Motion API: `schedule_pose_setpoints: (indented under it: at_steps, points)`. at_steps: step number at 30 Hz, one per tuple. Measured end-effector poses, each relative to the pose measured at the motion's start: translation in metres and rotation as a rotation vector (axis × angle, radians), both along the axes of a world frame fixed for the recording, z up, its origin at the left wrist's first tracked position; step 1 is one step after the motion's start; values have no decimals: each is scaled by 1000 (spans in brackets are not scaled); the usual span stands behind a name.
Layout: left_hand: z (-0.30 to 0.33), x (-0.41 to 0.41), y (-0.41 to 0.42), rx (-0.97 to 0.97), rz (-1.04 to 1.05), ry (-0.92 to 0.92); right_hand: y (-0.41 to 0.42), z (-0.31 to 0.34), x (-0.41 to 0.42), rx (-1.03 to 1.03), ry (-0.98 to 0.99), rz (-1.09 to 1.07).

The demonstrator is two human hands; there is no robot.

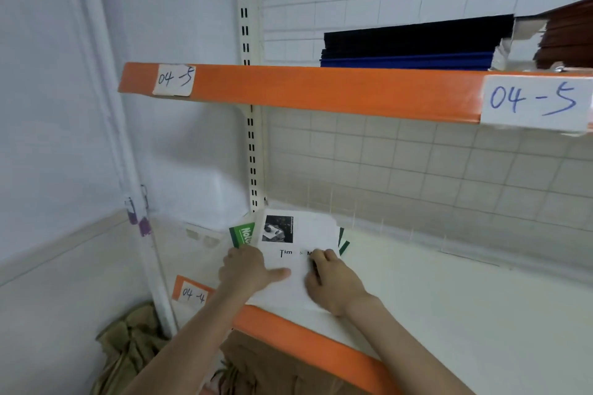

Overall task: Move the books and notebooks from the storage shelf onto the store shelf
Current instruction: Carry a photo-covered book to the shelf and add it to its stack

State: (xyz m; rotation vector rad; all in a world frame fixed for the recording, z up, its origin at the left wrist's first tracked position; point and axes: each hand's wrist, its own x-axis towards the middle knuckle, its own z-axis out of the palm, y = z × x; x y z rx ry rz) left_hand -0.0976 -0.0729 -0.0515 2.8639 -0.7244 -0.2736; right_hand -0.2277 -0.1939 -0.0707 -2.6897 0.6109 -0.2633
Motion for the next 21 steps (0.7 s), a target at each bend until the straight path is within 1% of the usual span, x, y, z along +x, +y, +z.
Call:
schedule_pose_setpoints:
  at_steps: [5,21]
  points:
    - [-2,3,-1,29,-16,-4,5,2,2,9,9,-33]
    - [3,-3,-2,92,16,-31,4,0,0,-4,3,-29]
